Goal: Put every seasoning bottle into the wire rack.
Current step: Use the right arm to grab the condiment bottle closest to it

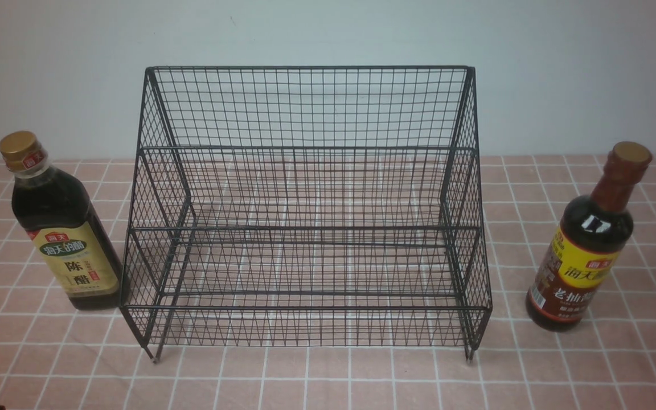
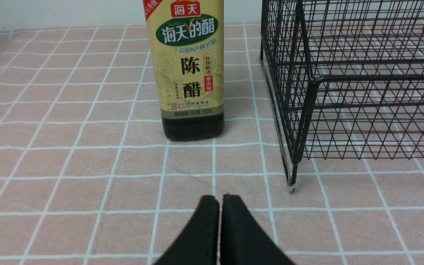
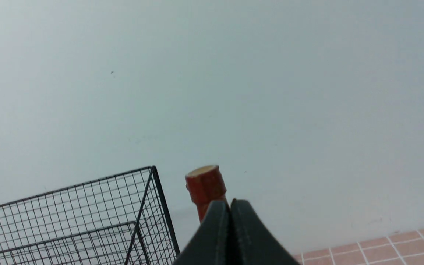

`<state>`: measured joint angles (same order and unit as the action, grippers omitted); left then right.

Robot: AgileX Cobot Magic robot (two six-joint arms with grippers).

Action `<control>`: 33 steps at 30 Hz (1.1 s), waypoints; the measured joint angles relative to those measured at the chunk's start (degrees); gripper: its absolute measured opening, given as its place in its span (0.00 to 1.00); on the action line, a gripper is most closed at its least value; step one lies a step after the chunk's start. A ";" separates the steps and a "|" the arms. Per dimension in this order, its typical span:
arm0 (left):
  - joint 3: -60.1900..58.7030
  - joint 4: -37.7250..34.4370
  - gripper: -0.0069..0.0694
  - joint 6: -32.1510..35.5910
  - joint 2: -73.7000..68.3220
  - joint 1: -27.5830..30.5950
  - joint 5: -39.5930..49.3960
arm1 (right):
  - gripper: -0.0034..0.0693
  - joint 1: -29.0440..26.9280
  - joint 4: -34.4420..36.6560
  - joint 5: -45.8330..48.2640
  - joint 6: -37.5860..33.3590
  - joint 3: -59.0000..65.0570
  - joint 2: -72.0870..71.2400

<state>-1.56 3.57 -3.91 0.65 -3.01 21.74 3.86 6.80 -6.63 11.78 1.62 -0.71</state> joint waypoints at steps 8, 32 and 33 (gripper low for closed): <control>0.00 0.00 0.08 0.00 0.00 0.00 0.00 | 0.03 0.00 0.00 -6.90 3.40 0.00 0.00; 0.00 0.00 0.08 0.00 0.00 0.00 0.00 | 0.46 0.56 -13.88 11.09 5.45 -37.76 48.74; 0.00 0.00 0.08 0.00 0.00 0.00 0.00 | 0.51 1.06 -13.80 11.15 5.45 -38.68 50.42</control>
<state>-1.56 3.57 -3.91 0.65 -3.01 21.74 4.92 -7.00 4.52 17.23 -37.06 49.71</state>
